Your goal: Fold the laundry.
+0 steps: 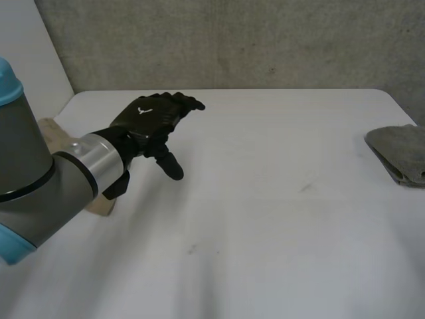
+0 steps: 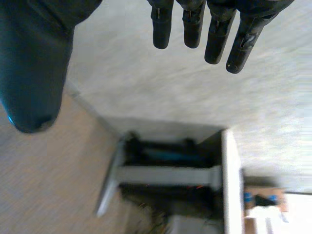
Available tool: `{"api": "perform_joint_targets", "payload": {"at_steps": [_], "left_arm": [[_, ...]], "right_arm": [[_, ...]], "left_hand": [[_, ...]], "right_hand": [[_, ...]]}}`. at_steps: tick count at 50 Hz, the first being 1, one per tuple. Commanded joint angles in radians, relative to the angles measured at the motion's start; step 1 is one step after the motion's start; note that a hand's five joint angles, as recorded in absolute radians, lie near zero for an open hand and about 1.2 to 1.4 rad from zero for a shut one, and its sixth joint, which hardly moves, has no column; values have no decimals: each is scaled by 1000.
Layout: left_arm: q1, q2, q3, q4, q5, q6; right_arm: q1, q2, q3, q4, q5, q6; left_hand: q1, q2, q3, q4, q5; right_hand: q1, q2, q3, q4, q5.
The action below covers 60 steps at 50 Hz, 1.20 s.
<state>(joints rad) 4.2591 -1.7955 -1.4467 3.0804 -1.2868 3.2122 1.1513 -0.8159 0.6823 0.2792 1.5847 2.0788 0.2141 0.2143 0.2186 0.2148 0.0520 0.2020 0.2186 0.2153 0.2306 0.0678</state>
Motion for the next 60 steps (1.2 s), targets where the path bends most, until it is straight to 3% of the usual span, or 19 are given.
{"api": "perform_joint_targets", "payload": {"at_steps": [1,7,9,15,19,23,30,34,36,37,38,44,47,51,53,56,60], "left_arm": [[100,25,-38,88,-2,15],[208,19,-52,172,-5,20],[263,5,-49,193,-5,40],[395,-102,-26,250,-5,214],[482,-220,9,297,-25,449],[562,-321,48,345,-71,610],[597,-488,144,365,-92,756],[616,-556,190,356,-104,817],[617,-579,207,353,-124,845],[617,-582,210,353,-131,851],[617,-579,210,354,-143,854],[585,-495,177,365,-175,801],[533,-398,140,366,-175,686],[444,-247,88,350,-166,456],[376,-149,42,336,-154,309],[302,-67,2,308,-120,184],[152,14,-69,204,-8,-10]], "right_arm": [[256,-227,193,-166,-108,445],[492,-426,507,-236,-357,657],[559,-453,589,-273,-388,668],[802,-477,850,-397,-397,647],[904,-471,959,-432,-388,600],[941,-462,1039,-454,-374,547],[938,-457,1109,-482,-341,504],[938,-456,1117,-482,-338,503],[938,-457,1120,-482,-338,504],[938,-457,1122,-480,-338,503],[937,-457,1123,-480,-336,503],[921,-457,1126,-482,-334,503],[915,-459,1126,-482,-333,503],[898,-463,1119,-483,-330,503],[881,-470,1111,-483,-310,507],[840,-480,1096,-485,-250,514],[803,-482,1077,-486,-194,518]], "left_hand": [[-36,-36,-40,-36,-48],[-40,-40,-44,-40,-52],[-40,-40,-44,-40,-52],[-40,-40,-44,-40,-52],[-40,-40,-44,-40,-52],[-40,-40,-44,-40,-52],[5,5,1,4,-7],[199,199,194,198,186],[479,479,475,479,467],[658,658,654,658,646],[1177,1177,1172,1176,1164],[1182,1182,1178,1181,1170],[1182,1182,1178,1181,1170],[1182,1182,1178,1181,1170],[1182,1182,1178,1181,1170],[1182,1182,1178,1181,1170],[1182,1182,1178,1181,1170]], "right_hand": [[-27,-44,-41,-56,-68],[-27,-44,-41,-56,-68],[-27,-44,-41,-56,-68],[-27,-44,-41,-56,-68],[-27,-44,-41,-56,-68],[-27,-44,-41,-56,-68],[-27,-44,-41,-56,-68],[-27,-44,-41,-56,-68],[-27,-44,-41,-56,-68],[-27,-44,-41,-56,-68],[-27,-44,-41,-56,-68],[-27,-44,-41,-56,-68],[-27,-44,-41,-56,-68],[-27,-44,-41,-56,-68],[-27,-44,-41,-56,-68],[-27,-44,-41,-56,-68],[-27,-44,-41,-56,-68]]}}
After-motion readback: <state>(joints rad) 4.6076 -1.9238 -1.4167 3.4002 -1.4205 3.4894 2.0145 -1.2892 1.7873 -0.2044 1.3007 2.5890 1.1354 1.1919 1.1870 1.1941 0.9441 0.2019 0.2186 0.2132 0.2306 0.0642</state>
